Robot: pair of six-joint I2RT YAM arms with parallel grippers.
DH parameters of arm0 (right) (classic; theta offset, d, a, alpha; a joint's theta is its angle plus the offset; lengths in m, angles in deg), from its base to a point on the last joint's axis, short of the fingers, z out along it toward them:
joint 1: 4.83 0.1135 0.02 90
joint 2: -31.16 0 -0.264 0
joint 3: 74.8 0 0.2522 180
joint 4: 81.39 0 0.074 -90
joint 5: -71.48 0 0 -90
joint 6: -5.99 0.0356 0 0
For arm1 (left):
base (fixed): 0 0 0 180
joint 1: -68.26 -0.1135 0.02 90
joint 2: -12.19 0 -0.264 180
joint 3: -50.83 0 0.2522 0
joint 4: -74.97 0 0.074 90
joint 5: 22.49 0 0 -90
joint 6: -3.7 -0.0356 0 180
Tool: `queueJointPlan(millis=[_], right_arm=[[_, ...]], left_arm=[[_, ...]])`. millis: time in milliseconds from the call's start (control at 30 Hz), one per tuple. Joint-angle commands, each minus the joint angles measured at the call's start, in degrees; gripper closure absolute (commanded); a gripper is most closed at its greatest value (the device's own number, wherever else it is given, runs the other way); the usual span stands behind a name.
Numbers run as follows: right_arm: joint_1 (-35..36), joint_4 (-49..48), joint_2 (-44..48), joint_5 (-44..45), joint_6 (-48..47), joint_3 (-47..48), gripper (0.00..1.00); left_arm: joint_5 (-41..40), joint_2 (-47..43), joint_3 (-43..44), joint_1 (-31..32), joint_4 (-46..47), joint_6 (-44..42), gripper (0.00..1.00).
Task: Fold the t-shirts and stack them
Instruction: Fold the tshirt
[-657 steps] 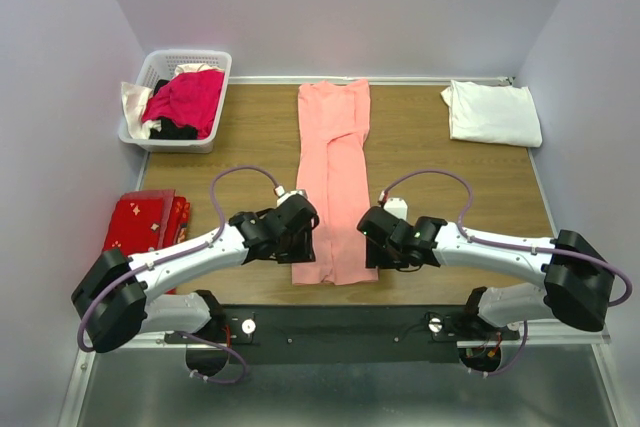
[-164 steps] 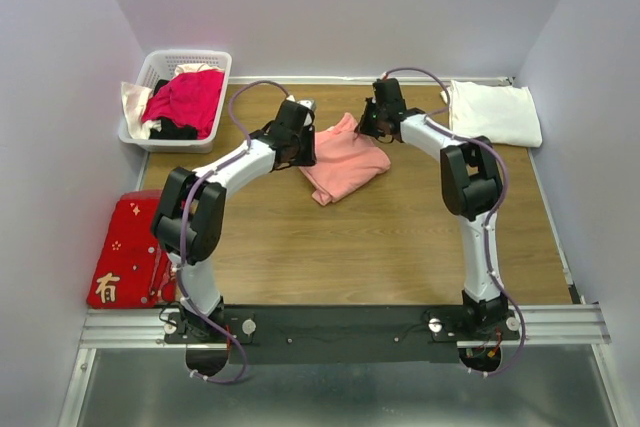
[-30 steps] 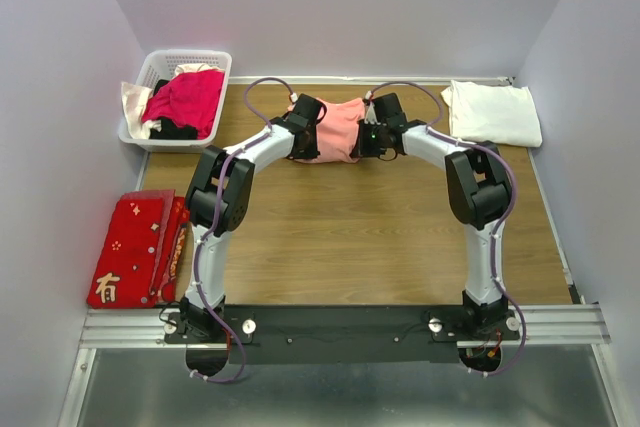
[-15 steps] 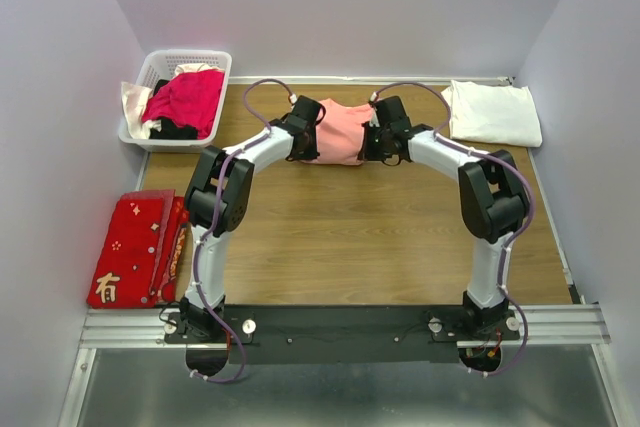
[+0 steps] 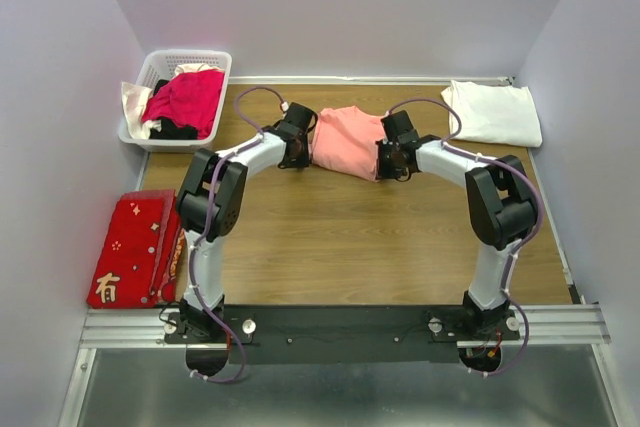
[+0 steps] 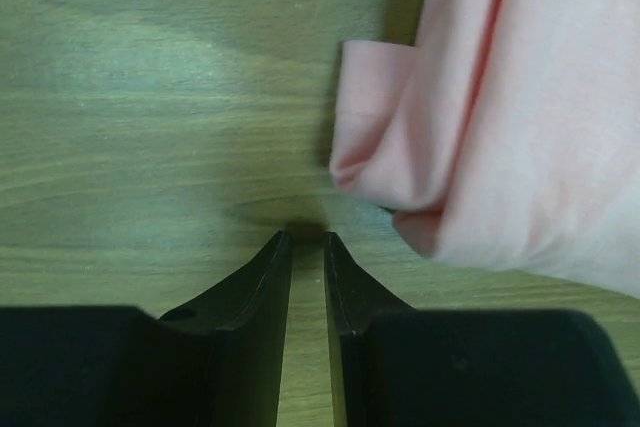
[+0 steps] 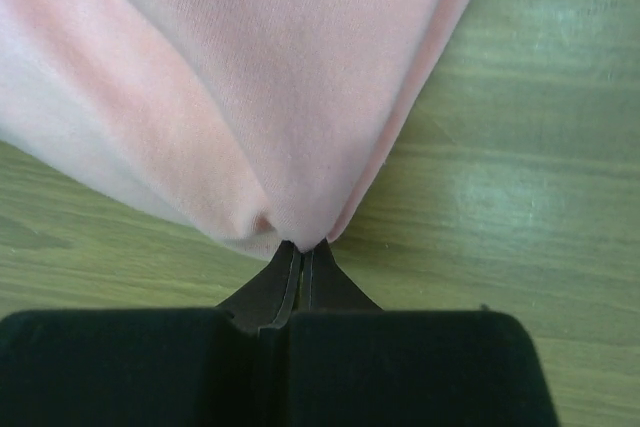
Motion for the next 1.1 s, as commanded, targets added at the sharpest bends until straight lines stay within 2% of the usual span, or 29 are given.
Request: queueJointPlan(millis=[0,33,100,133,267,433,600,767,1067], right_arm=[[-0.1,4.2,3.2,1.4,1.1,-1.9,0.94],[-0.1,4.4,3.8,1.7,1.1,-1.8,0.87],[-0.1,4.8,4.9,1.8,1.2,-1.8,0.78],[-0.1,4.9,6.4,2.1,1.3,-1.8,0.7],[-0.1,5.0,10.0,2.8,1.7,-1.2,0.61],[0.0,5.2,10.2,3.4,2.3,1.8,0.6],[-0.2,5.2,3.4,5.2,2.8,7.4,0.6],[-0.4,5.3,-4.7,7.4,3.1,17.3,0.61],[-3.5,5.4,-16.2,7.0,4.5,28.1,0.64]], left_arm=[[-0.7,-1.8,-3.3,-0.3,-3.7,-0.2,0.71],[-0.6,-2.9,-3.5,-0.3,-3.7,-0.3,0.71],[-0.4,-4.3,-3.5,-0.3,-3.7,-0.5,0.71],[0.0,-5.8,-3.4,-0.2,-3.9,-0.7,0.71],[1.2,-9.5,-1.3,0.4,-4.0,-1.4,0.71],[2.6,-9.6,2.9,1.4,-4.4,-1.8,0.71],[3.6,-5.5,9.1,1.8,-4.5,-2.3,0.71],[5.1,0.4,15.2,2.2,-4.5,-2.6,0.71],[5.9,6.7,17.1,3.1,-4.7,-3.4,0.71]])
